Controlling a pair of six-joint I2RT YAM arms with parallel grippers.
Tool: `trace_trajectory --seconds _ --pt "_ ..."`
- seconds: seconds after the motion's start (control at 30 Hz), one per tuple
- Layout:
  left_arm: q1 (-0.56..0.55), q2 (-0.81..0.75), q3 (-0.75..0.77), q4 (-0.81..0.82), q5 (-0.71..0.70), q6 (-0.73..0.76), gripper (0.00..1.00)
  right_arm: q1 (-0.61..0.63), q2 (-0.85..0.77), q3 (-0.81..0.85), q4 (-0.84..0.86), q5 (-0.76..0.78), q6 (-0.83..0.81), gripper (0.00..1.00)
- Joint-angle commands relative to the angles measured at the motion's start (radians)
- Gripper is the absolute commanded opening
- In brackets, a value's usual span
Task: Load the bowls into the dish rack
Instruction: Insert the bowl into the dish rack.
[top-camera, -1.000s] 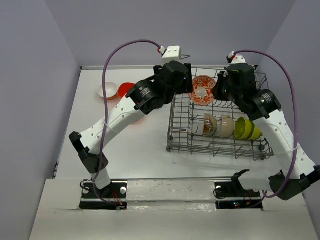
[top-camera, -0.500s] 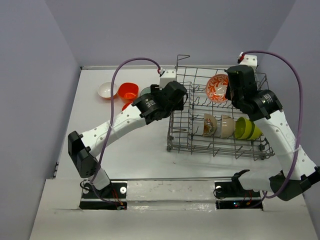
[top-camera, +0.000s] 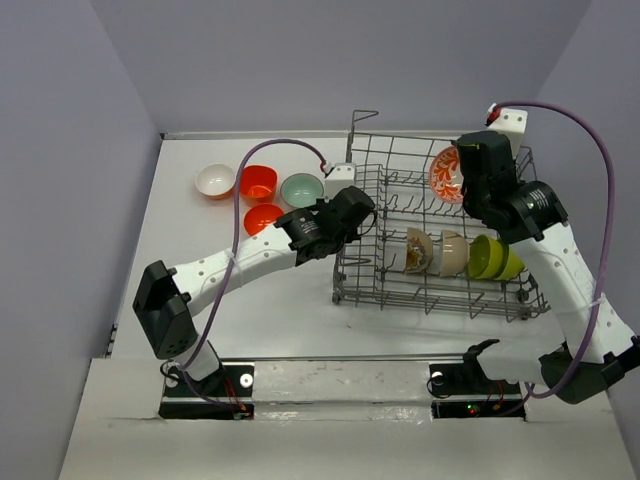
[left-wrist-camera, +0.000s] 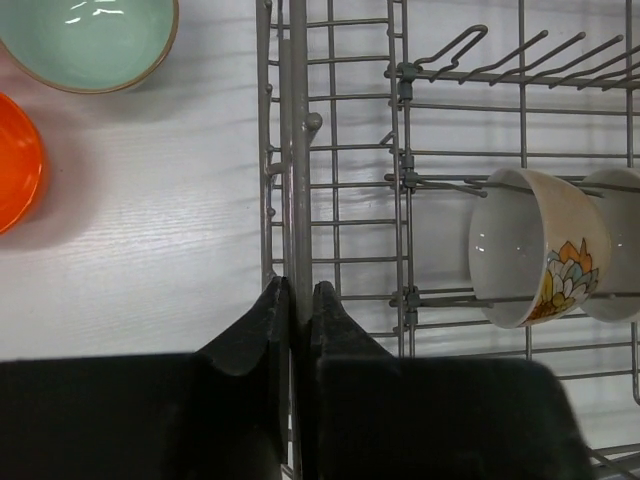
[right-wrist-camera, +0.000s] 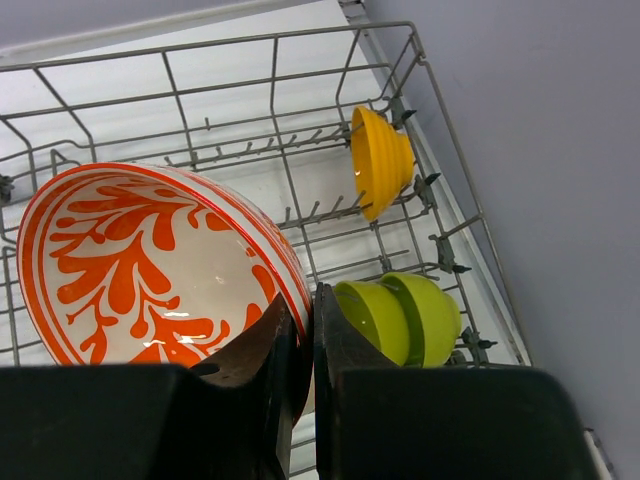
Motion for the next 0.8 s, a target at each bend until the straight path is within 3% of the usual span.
trace_trajectory --seconds 0.0,0.07,0.37,0.4,0.43,0.53,0.57,0.67,0.77 --pt "-0.013 -0.066 -0.053 -0.076 -0.006 -0.040 0.08 0.007 0.002 0.027 0.046 0.103 0.000 0.01" --pt "-0.024 -0.092 -0.065 -0.074 -0.004 -0.047 0.03 0.007 0.009 0.022 0.046 0.122 -0.003 0.01" --pt "-0.105 -0.165 -0.087 -0.070 0.002 -0.080 0.01 0.007 0.050 -0.015 0.062 0.206 -0.029 0.01" --pt "-0.118 -0.169 -0.090 -0.067 0.003 -0.080 0.05 0.007 0.053 -0.018 0.065 0.212 -0.031 0.01" --pt "-0.122 -0.170 -0.093 -0.059 0.005 -0.080 0.15 0.007 0.056 -0.022 0.069 0.218 -0.032 0.01" --pt "-0.130 -0.170 -0.099 -0.036 0.016 -0.065 0.27 0.007 0.073 -0.035 0.079 0.235 -0.042 0.01" --pt "-0.132 -0.169 -0.098 -0.033 0.017 -0.062 0.47 0.007 0.078 -0.044 0.083 0.247 -0.045 0.01" --pt "-0.133 -0.175 -0.076 -0.024 0.010 -0.045 0.72 0.007 0.104 -0.055 0.088 0.267 -0.048 0.01" --pt "-0.132 -0.192 -0.027 -0.030 -0.017 -0.016 0.84 0.007 0.128 -0.064 0.096 0.301 -0.060 0.01"
